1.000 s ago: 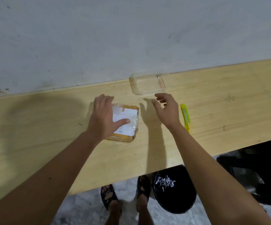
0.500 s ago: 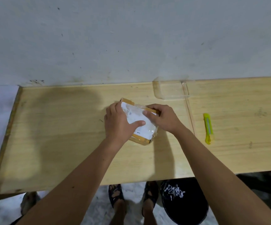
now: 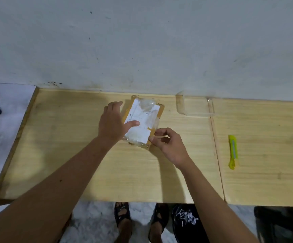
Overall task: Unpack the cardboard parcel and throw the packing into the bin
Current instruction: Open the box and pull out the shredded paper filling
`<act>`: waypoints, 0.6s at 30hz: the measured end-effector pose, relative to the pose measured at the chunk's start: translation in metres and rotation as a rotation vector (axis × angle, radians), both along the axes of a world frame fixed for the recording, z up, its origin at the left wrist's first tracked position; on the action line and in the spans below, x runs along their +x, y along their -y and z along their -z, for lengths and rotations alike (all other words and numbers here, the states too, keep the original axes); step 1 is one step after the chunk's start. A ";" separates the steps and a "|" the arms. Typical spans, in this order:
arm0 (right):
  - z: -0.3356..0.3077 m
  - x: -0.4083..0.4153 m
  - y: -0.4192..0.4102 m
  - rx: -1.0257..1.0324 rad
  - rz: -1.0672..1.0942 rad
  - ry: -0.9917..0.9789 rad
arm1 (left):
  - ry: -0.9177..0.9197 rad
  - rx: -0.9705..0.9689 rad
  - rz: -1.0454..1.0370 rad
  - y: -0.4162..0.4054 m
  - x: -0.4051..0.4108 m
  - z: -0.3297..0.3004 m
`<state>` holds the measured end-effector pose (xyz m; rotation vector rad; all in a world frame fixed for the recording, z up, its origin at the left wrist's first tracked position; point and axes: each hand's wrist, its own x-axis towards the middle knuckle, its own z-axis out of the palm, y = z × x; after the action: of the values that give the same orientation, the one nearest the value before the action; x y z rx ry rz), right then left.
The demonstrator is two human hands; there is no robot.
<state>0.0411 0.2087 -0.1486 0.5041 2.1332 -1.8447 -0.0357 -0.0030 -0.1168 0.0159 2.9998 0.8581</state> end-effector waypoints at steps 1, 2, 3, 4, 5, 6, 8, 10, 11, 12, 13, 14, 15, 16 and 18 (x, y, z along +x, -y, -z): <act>0.000 0.000 0.009 -0.030 0.006 0.001 | 0.018 0.035 -0.039 0.005 -0.001 0.002; 0.000 -0.001 0.019 -0.071 0.011 0.001 | 0.028 0.067 -0.075 0.011 -0.001 0.004; -0.001 -0.001 0.030 -0.116 0.017 0.004 | 0.034 0.092 -0.107 0.016 -0.002 0.006; -0.002 0.000 0.040 -0.138 0.011 0.003 | 0.037 0.111 -0.135 0.021 -0.002 0.008; -0.001 0.001 0.049 -0.135 -0.004 0.000 | 0.043 0.126 -0.161 0.026 -0.002 0.010; 0.000 0.001 0.055 -0.113 -0.029 -0.001 | 0.047 0.139 -0.181 0.031 -0.001 0.012; -0.001 0.000 0.058 -0.030 -0.070 0.000 | 0.047 0.161 -0.188 0.041 0.001 0.014; -0.007 -0.007 0.050 0.118 -0.035 -0.047 | 0.048 0.193 -0.189 0.048 0.005 0.013; -0.011 -0.012 0.045 0.176 0.009 -0.093 | 0.056 0.223 -0.199 0.050 0.008 0.012; -0.016 -0.017 0.040 0.214 0.061 -0.150 | 0.067 0.256 -0.212 0.051 0.012 0.011; -0.021 -0.024 0.035 0.241 0.098 -0.207 | 0.074 0.284 -0.222 0.050 0.018 0.009; -0.026 -0.032 0.031 0.274 0.106 -0.262 | 0.069 0.302 -0.223 0.048 0.024 0.009; -0.028 -0.041 0.026 0.310 0.077 -0.301 | 0.052 0.307 -0.209 0.045 0.032 0.009; -0.030 -0.051 0.021 0.329 0.002 -0.321 | 0.039 0.304 -0.184 0.043 0.039 0.011; -0.030 -0.068 0.012 0.324 -0.213 -0.318 | 0.067 0.273 -0.129 0.039 0.050 0.016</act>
<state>-0.0266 0.1962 -0.1190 0.0388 2.5977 -1.5543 0.0146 -0.0422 -0.1332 -0.1989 2.8232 1.2481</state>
